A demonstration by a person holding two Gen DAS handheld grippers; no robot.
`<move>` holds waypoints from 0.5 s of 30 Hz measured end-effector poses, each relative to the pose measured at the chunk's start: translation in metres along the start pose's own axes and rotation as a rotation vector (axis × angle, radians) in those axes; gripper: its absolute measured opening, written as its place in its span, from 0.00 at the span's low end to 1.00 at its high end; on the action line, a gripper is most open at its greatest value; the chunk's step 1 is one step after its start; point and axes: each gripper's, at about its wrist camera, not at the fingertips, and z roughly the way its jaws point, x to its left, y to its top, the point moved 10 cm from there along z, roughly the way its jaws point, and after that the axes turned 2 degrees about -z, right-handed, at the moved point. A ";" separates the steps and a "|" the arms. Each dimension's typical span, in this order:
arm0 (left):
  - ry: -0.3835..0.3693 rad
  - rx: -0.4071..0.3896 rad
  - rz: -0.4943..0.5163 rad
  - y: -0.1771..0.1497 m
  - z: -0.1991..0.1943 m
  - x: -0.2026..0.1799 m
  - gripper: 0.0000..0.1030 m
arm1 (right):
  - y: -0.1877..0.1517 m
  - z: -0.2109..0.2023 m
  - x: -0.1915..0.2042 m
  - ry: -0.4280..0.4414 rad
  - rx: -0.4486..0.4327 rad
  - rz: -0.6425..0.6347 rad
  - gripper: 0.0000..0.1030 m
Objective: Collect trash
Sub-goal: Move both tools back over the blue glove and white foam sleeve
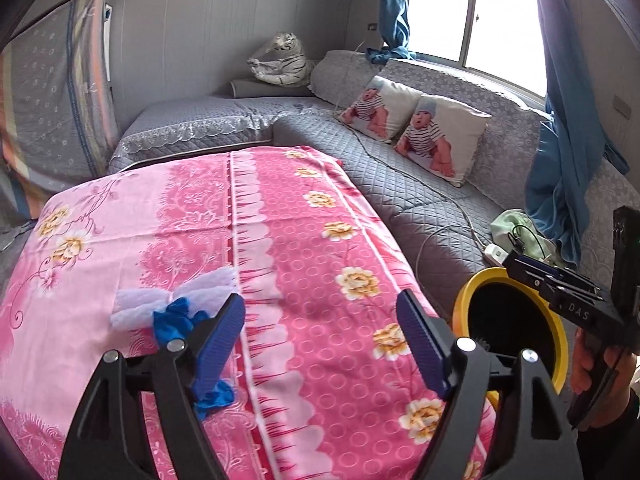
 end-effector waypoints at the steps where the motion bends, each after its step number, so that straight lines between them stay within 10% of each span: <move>1: 0.012 0.002 -0.010 -0.003 -0.002 0.010 0.73 | 0.002 0.006 0.012 0.026 0.008 -0.019 0.34; 15: 0.111 0.114 -0.148 -0.064 0.004 0.104 0.73 | 0.016 0.086 0.149 0.275 0.143 -0.272 0.36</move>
